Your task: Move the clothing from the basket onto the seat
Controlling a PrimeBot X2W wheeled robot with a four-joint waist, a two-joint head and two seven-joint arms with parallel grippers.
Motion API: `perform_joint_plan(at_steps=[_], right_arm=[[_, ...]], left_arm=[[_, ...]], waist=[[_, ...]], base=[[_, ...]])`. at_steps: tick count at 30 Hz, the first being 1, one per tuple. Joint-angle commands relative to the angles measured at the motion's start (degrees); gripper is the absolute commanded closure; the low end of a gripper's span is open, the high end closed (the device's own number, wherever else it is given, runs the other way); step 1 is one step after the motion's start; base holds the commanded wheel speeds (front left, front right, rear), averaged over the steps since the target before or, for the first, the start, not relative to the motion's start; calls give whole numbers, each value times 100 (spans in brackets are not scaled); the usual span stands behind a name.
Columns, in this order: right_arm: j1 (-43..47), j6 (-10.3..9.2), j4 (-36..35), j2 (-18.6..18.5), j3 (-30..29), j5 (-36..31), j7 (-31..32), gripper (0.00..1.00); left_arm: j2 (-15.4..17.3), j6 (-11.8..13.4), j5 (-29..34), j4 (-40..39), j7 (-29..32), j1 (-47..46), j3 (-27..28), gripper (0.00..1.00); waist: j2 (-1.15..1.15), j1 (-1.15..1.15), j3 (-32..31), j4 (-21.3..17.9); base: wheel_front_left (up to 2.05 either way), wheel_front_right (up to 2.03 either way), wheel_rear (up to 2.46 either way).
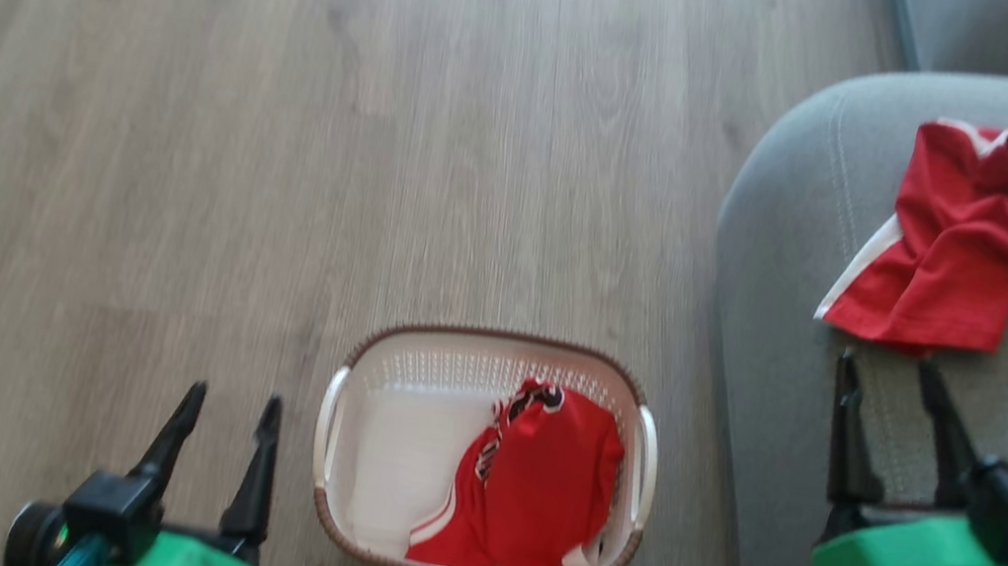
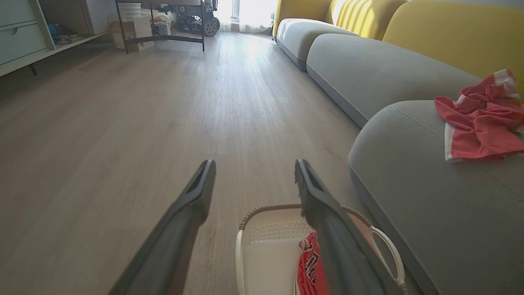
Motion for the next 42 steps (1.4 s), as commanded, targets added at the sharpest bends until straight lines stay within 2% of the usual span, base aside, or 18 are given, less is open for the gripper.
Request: perform_joint_plan(at_steps=[1, 3, 16, 23, 32, 42], right_arm=[[-435, 40, -313, -1, 75, -62, -53, 0], [-511, 40, -360, -1, 63, -74, -53, 0], [-1835, 40, -898, 0, 255, 25, -53, 0], [-2539, 40, -1148, 0, 327, 159, -53, 0], [-3035, 40, -1654, 0, 494, 240, -53, 0], [-3174, 40, -2345, 0, 772, 361, -53, 0]], left_arm=[[-19, -76, 67, -69, -67, -411, 93, 0], [-29, -102, 81, -19, -65, -505, 50, 0], [-138, -418, 345, 846, 84, -1946, -526, 0], [-190, -633, 556, 1615, 245, -2850, -908, 0], [-282, -838, 556, 2841, 359, -3765, -1357, 0], [-248, -895, 432, 4094, 460, -4613, -1358, 0]], waist=[[0, 0, 390, -112], [0, 0, 494, -139], [0, 0, 2417, -783], [0, 0, 3323, -1080], [0, 0, 4002, -1408], [0, 0, 4517, -1770]], base=[[0, 0, 0], [0, 0, 0], [0, 0, 0], [0, 0, 0], [0, 0, 0], [0, 0, 0]])
